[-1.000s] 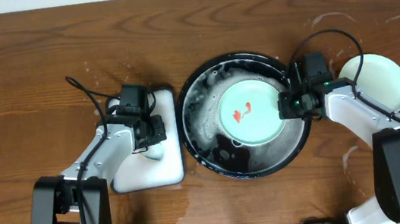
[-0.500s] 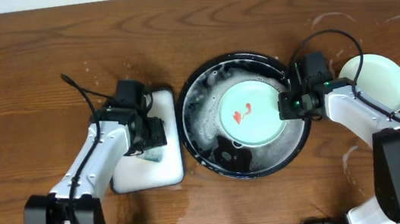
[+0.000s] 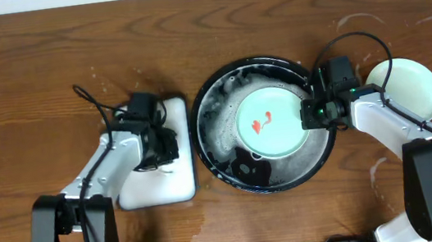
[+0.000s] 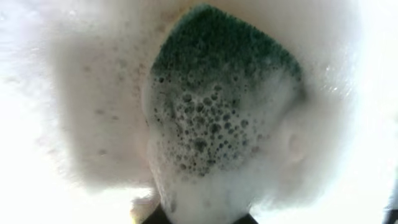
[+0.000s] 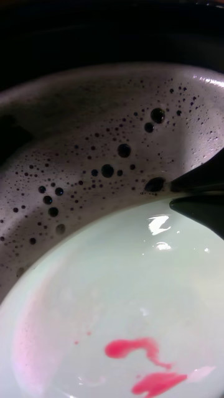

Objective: Clean dirty plates on tray and stack at the side
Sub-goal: 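Pick up the sponge from the white tray with the left gripper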

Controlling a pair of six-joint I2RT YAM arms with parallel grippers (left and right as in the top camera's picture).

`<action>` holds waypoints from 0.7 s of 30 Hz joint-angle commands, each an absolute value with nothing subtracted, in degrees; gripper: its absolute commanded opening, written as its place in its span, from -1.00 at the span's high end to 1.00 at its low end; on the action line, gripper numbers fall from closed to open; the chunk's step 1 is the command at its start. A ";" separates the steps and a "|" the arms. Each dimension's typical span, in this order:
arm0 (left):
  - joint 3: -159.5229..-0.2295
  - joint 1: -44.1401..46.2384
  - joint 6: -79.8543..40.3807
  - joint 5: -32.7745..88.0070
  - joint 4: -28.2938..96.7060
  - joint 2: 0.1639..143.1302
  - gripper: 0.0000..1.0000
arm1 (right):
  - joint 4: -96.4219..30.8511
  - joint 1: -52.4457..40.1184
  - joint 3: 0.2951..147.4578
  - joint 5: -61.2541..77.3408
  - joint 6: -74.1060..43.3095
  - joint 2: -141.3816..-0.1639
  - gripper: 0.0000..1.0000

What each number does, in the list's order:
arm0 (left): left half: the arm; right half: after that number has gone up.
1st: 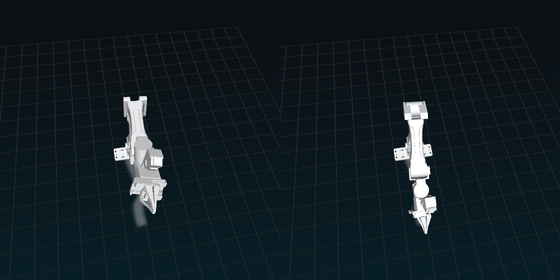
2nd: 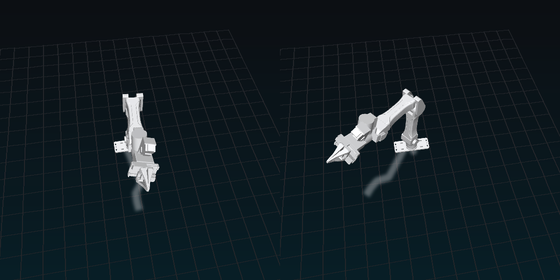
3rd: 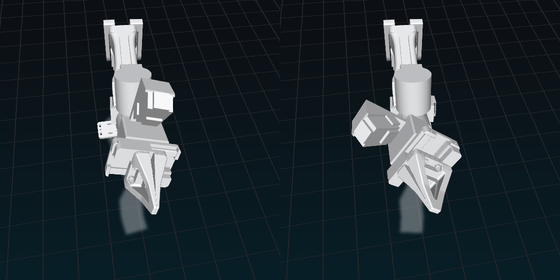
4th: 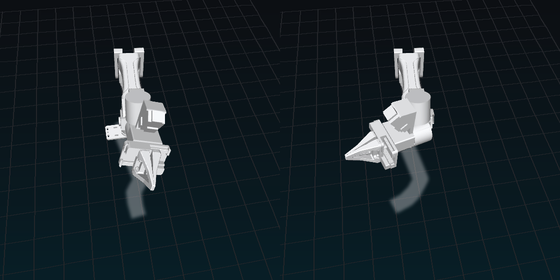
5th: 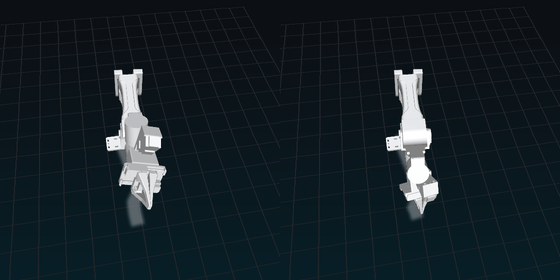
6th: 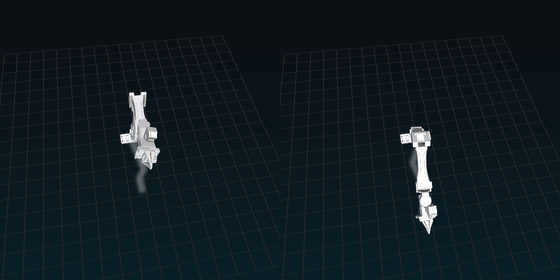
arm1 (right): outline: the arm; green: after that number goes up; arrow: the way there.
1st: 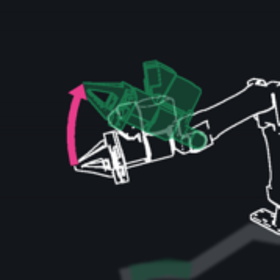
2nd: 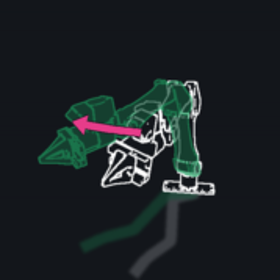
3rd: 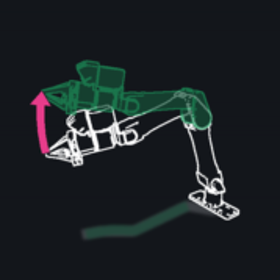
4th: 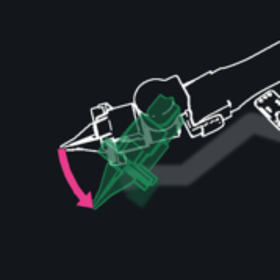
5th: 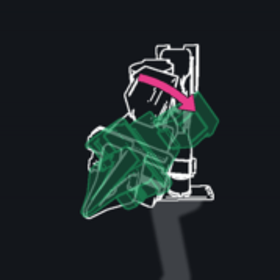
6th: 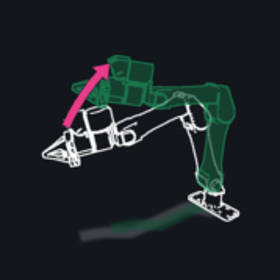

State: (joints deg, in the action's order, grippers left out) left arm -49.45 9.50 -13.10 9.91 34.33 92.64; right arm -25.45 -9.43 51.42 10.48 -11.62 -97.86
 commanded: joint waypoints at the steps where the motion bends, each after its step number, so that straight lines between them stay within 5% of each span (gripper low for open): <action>1: -55.11 8.43 -12.67 6.83 37.23 92.73 0.30 | -25.47 -9.74 51.11 9.74 -10.63 -98.04 0.98; 3: -55.51 8.43 -12.69 6.83 37.04 92.73 0.10 | -25.50 -9.74 51.11 9.74 -10.63 -98.04 0.98; 11: -51.20 9.30 -12.71 6.92 34.85 97.14 0.13 | -25.28 -9.74 51.11 9.74 -10.63 -98.04 0.98; 13: -50.78 10.13 -12.69 7.07 34.89 99.55 0.33 | -25.30 -9.74 51.11 9.74 -10.63 -98.04 0.98; 15: -50.85 10.68 -12.67 7.05 34.96 100.75 0.85 | -25.30 -9.74 51.11 9.74 -10.63 -98.04 0.98; 21: -59.18 10.63 -11.81 4.78 43.86 98.24 0.85 | -25.23 -9.74 51.11 9.67 -8.19 -98.04 0.98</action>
